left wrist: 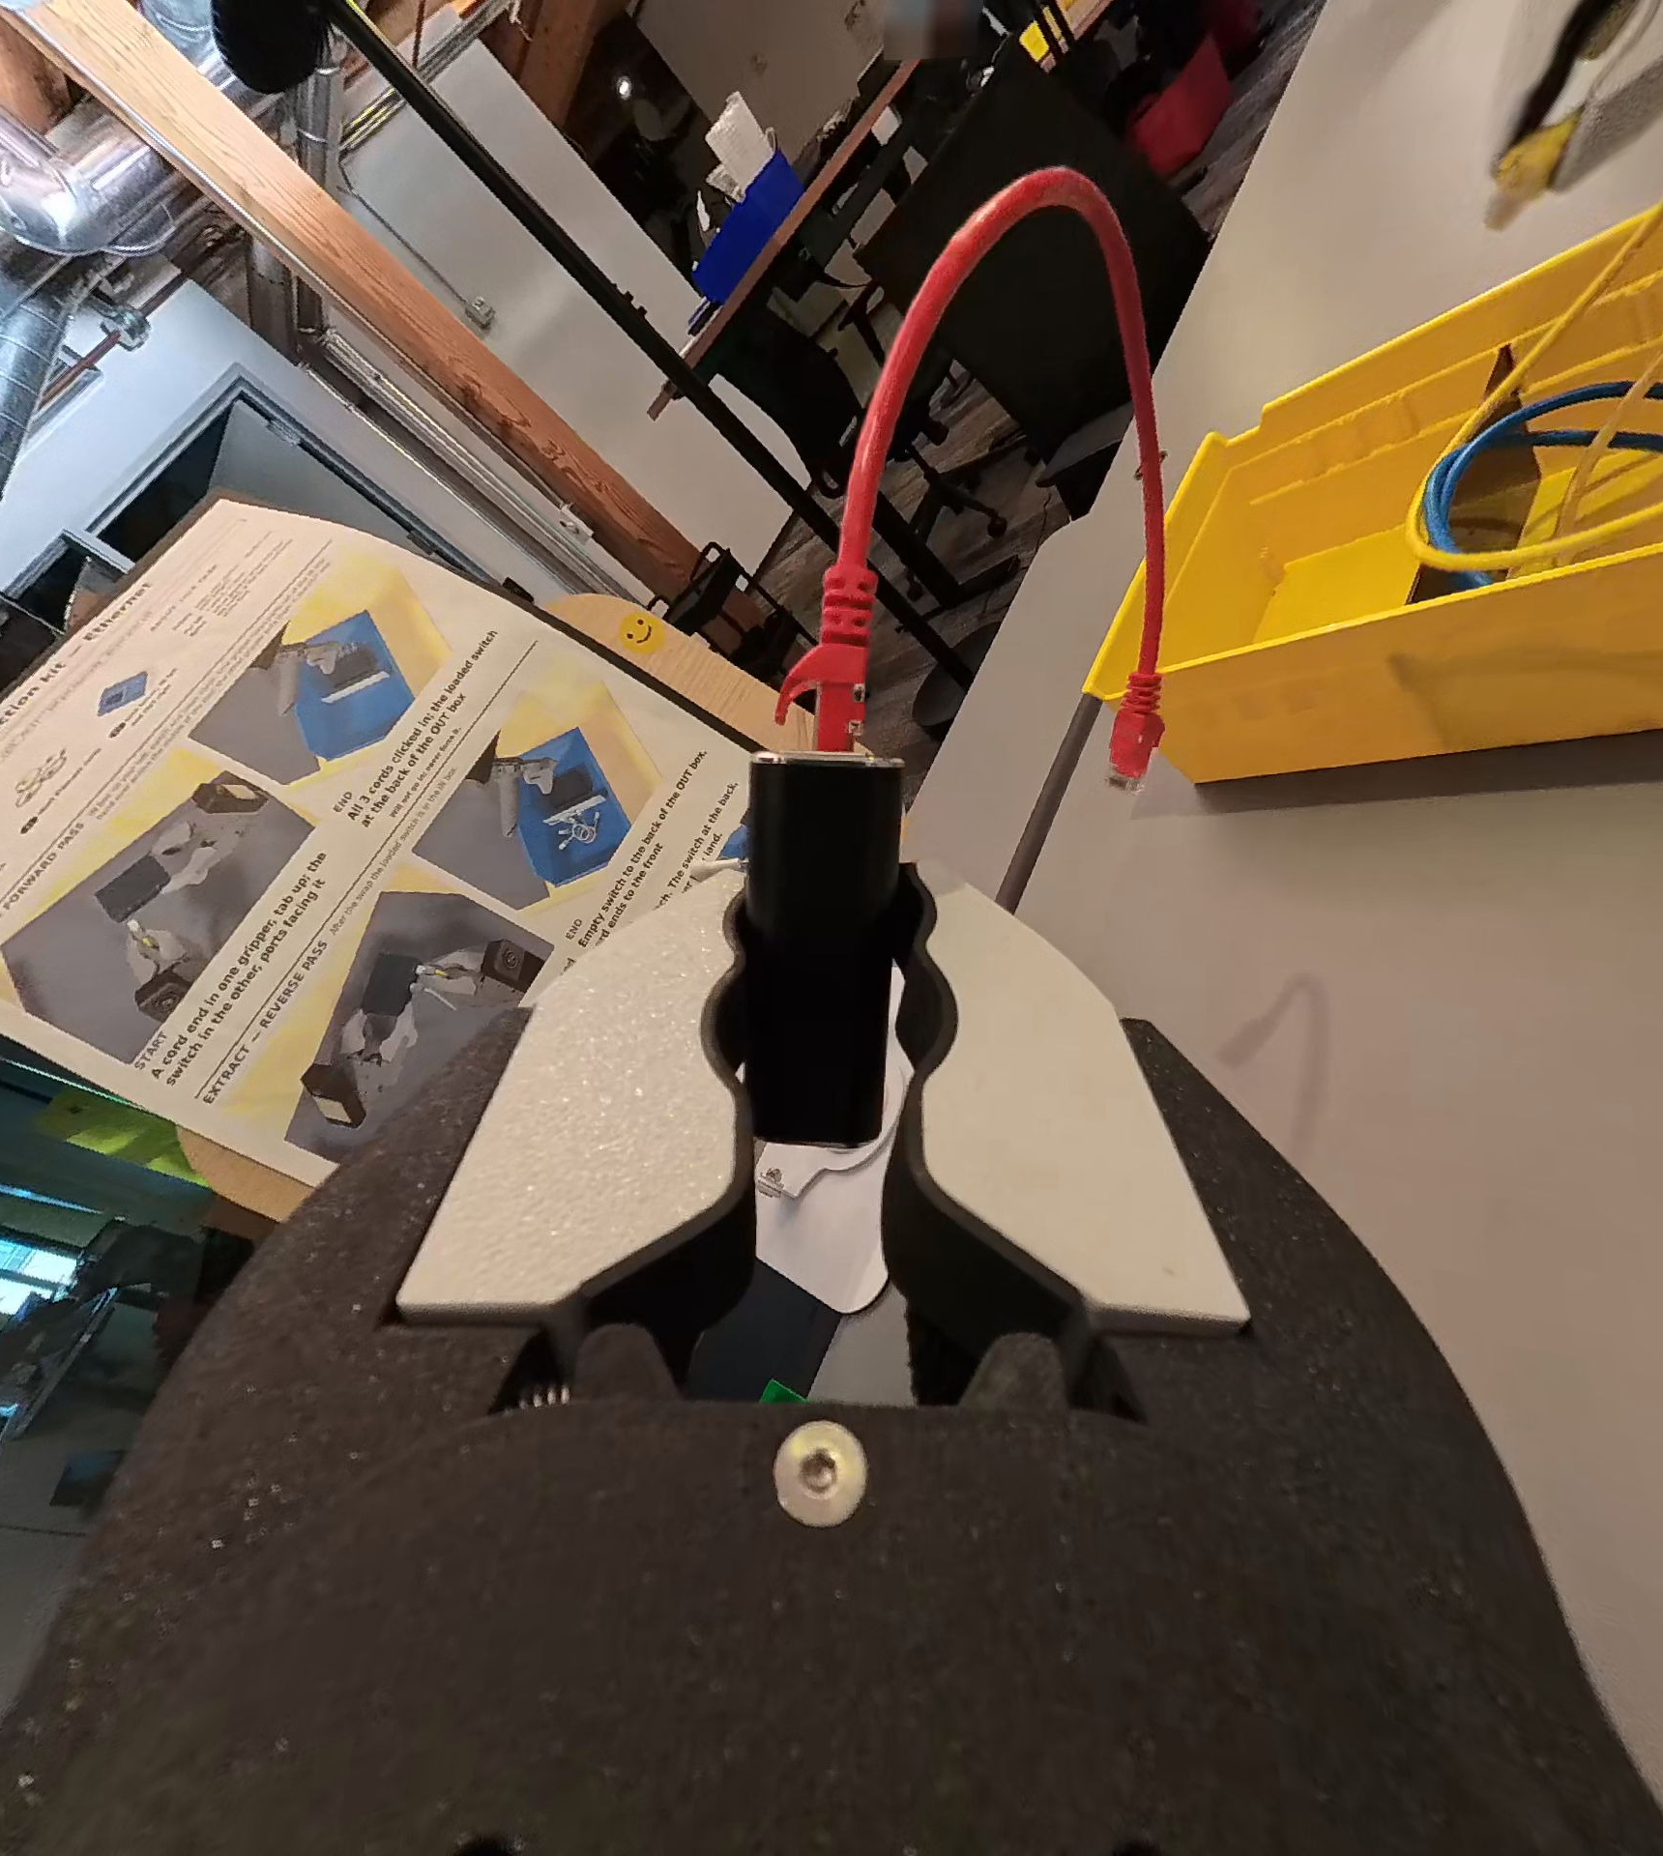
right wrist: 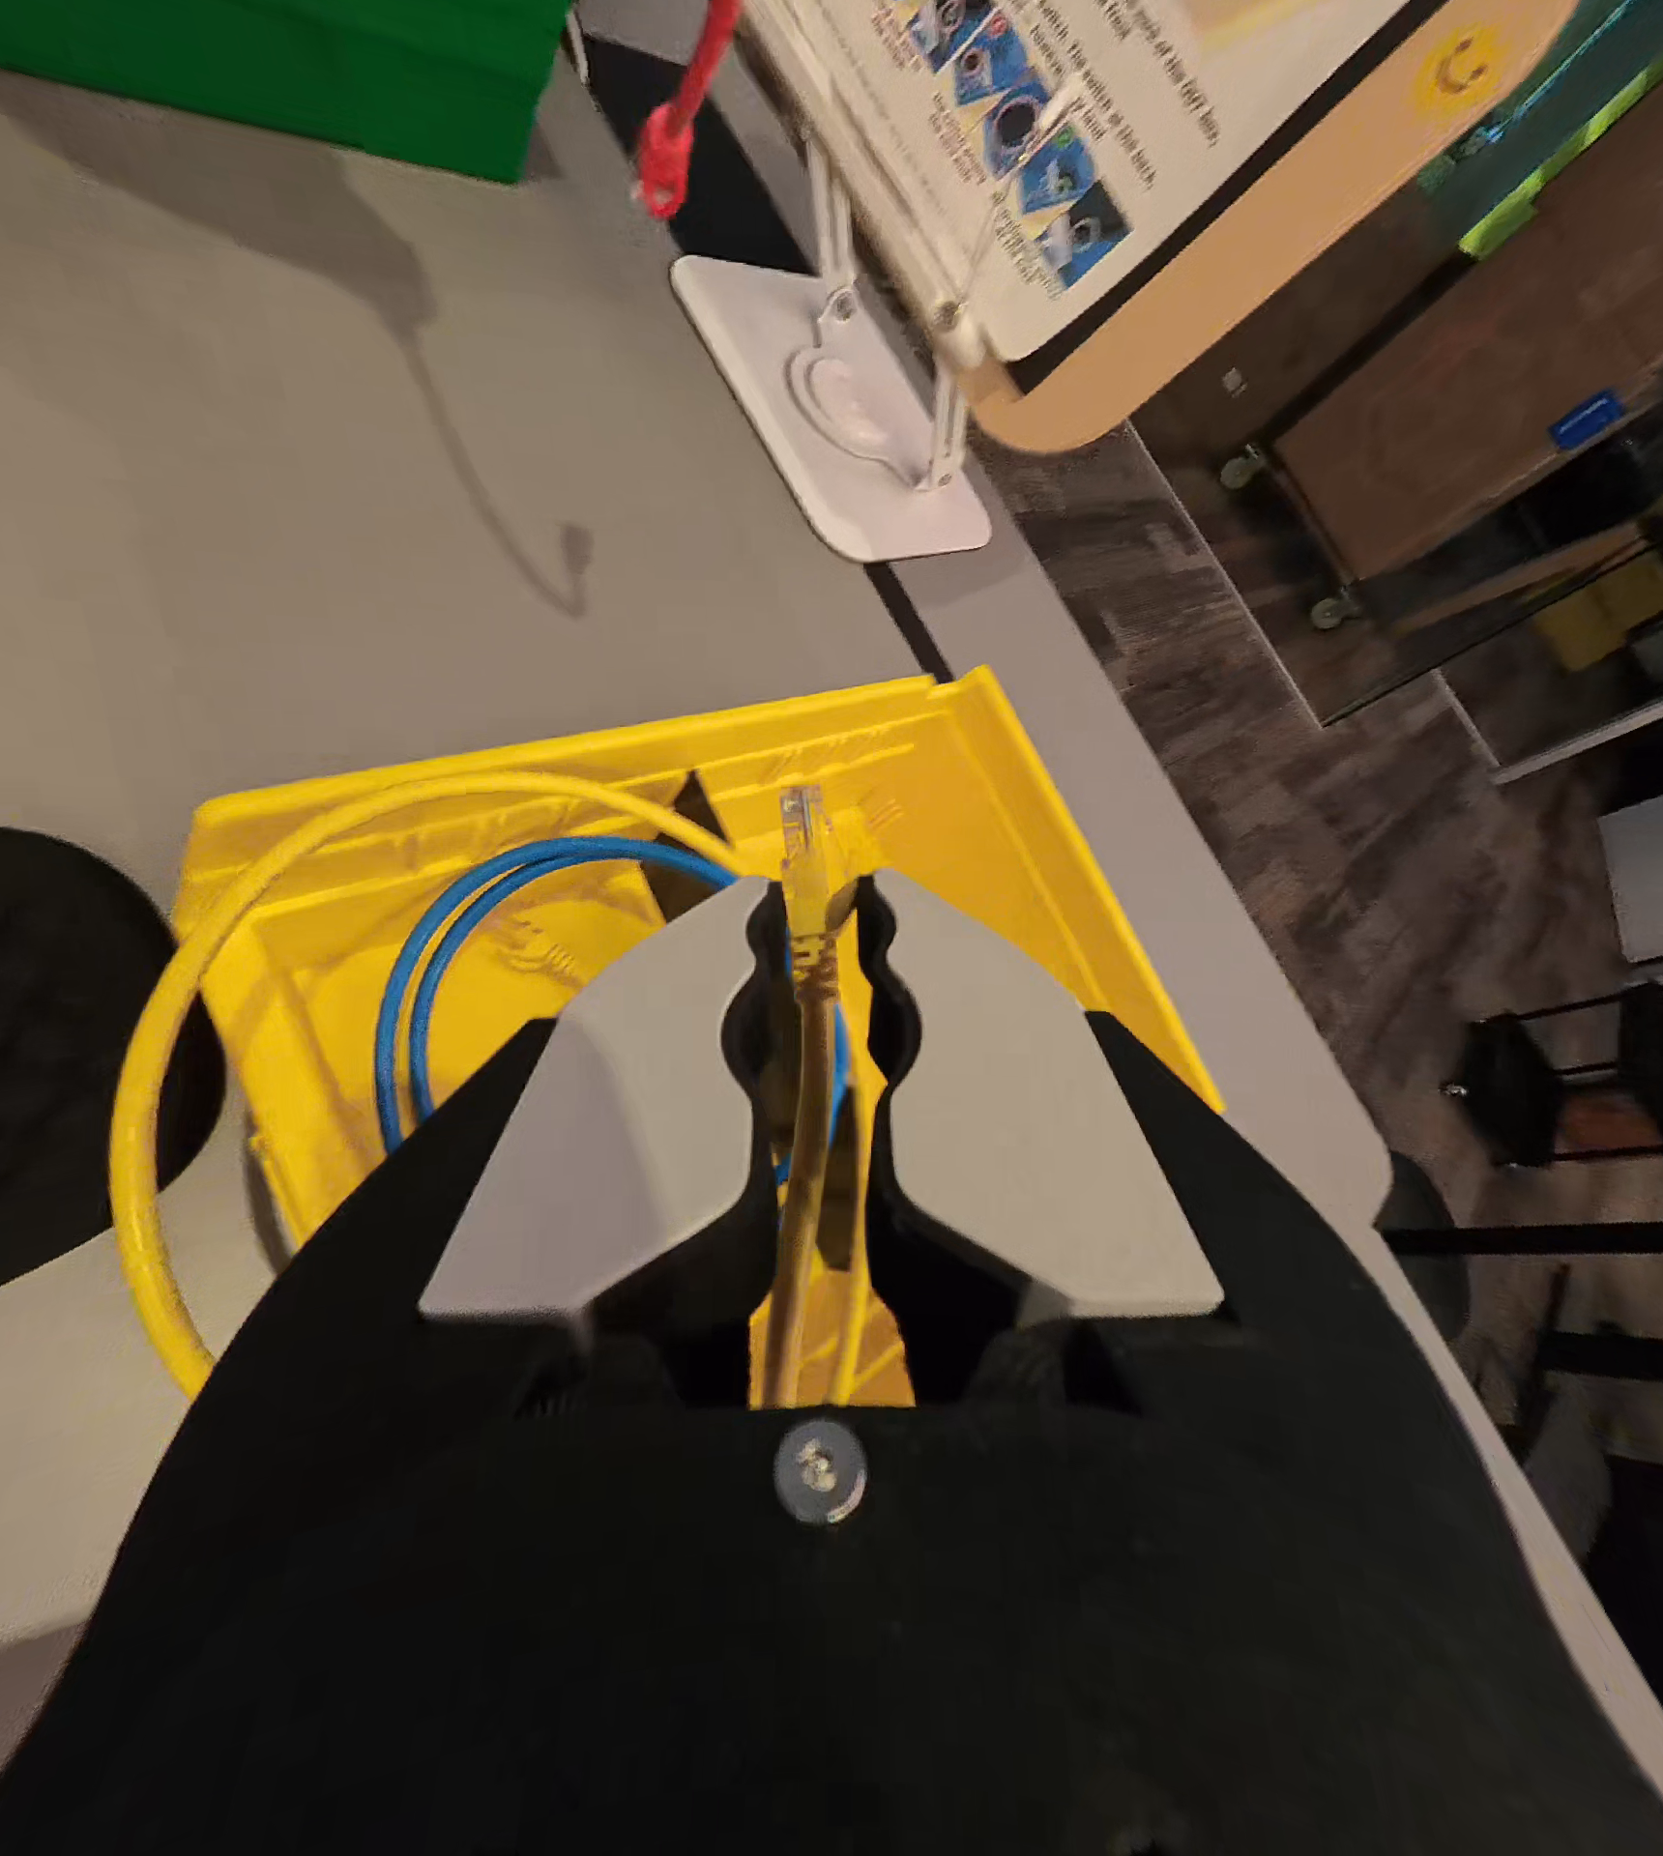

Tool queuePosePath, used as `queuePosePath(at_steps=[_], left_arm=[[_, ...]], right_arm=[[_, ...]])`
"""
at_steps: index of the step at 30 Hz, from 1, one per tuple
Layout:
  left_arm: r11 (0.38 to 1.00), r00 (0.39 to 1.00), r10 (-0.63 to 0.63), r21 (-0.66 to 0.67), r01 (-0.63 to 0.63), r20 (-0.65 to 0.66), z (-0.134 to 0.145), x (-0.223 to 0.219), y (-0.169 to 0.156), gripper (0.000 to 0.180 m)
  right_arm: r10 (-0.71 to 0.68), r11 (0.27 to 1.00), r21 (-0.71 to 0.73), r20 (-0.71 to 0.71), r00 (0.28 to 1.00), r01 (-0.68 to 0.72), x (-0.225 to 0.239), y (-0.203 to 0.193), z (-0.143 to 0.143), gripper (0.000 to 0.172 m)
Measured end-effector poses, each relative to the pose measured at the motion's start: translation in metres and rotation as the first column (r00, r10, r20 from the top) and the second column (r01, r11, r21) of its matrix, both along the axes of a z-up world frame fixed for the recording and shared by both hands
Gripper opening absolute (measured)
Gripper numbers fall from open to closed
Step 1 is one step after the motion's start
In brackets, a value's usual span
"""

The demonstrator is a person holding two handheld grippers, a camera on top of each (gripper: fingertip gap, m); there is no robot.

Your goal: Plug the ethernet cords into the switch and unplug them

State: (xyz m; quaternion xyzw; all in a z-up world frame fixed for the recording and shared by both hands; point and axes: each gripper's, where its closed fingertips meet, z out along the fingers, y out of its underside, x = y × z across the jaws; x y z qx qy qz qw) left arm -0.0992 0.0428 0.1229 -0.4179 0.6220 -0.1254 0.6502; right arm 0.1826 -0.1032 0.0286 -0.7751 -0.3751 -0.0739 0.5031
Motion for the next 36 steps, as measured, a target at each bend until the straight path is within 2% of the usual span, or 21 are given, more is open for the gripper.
queuePosePath(at_steps=[4, 7, 9, 11, 14, 18, 21, 22, 24, 25, 27, 29, 30, 32, 34, 36], left_arm=[[1.000, 1.000, -0.004, 0.002, 0.004, -0.007, -0.002, 0.002, -0.002, 0.025], [1.000, 1.000, -0.010, -0.003, 0.009, -0.019, -0.005, 0.005, -0.003, 0.025], [1.000, 0.999, -0.006, 0.000, 0.006, -0.035, -0.009, 0.008, -0.003, 0.025], [1.000, 0.999, -0.005, 0.004, 0.005, -0.053, -0.013, 0.010, -0.004, 0.025], [1.000, 0.998, -0.007, 0.009, 0.008, -0.065, -0.015, 0.012, -0.006, 0.025], [1.000, 0.998, -0.023, 0.010, 0.023, -0.066, -0.016, 0.014, -0.008, 0.025], [0.999, 0.996, -0.038, 0.029, 0.040, -0.077, -0.018, 0.016, -0.010, 0.025], [0.999, 0.996, -0.034, 0.029, 0.037, -0.083, -0.019, 0.017, -0.010, 0.025], [0.999, 0.995, -0.030, 0.032, 0.033, -0.094, -0.022, 0.018, -0.010, 0.024], [0.999, 0.995, -0.029, 0.034, 0.033, -0.096, -0.022, 0.018, -0.010, 0.024], [0.998, 0.995, -0.036, 0.043, 0.040, -0.089, -0.021, 0.018, -0.012, 0.025], [0.997, 0.995, -0.056, 0.052, 0.061, -0.083, -0.020, 0.020, -0.016, 0.024], [0.996, 0.994, -0.067, 0.056, 0.072, -0.085, -0.021, 0.021, -0.018, 0.024], [0.991, 0.991, -0.098, 0.078, 0.105, -0.095, -0.023, 0.025, -0.025, 0.024], [0.985, 0.986, -0.120, 0.108, 0.132, -0.113, -0.026, 0.028, -0.032, 0.024], [0.975, 0.985, -0.129, 0.167, 0.148, -0.117, -0.026, 0.030, -0.039, 0.025]], right_arm=[[0.008, 0.997, -0.078, 0.050, 0.999, -0.004, -0.018, -0.017, -0.046, 0.015], [-0.012, 0.968, -0.245, 0.145, 0.989, 0.048, -0.023, -0.024, -0.098, 0.018], [-0.026, 0.925, -0.372, 0.135, 0.991, 0.075, -0.026, -0.028, -0.128, 0.032], [-0.048, 0.886, -0.457, 0.091, 0.995, 0.084, -0.028, -0.031, -0.140, 0.037], [-0.054, 0.902, -0.430, -0.033, 0.998, 0.035, -0.032, -0.029, -0.117, 0.042], [0.020, 0.901, -0.412, -0.274, 0.962, -0.137, -0.049, -0.045, -0.060, 0.046], [0.040, 0.933, -0.324, -0.347, 0.937, -0.159, -0.053, -0.043, -0.014, 0.045], [0.030, 0.932, -0.334, -0.310, 0.950, -0.139, -0.052, -0.043, -0.011, 0.044], [-0.011, 0.907, -0.419, -0.107, 0.994, -0.035, -0.038, -0.044, -0.024, 0.043], [-0.011, 0.917, -0.399, -0.054, 0.999, -0.012, -0.038, -0.039, -0.024, 0.039], [0.032, 0.967, -0.249, -0.048, 0.998, -0.043, -0.063, -0.022, -0.001, 0.034], [0.109, 0.993, 0.037, 0.019, 0.994, -0.109, -0.106, -0.004, 0.042, 0.038], [0.148, 0.970, 0.180, 0.088, 0.985, -0.162, -0.130, 0.000, 0.064, 0.038], [0.146, 0.878, 0.406, 0.276, 0.950, -0.253, -0.173, 0.008, 0.098, 0.037], [0.149, 0.818, 0.450, 0.435, 0.888, -0.358, -0.208, 0.015, 0.107, 0.028], [0.092, 0.815, 0.447, 0.528, 0.844, -0.368, -0.218, 0.030, 0.113, 0.027]])
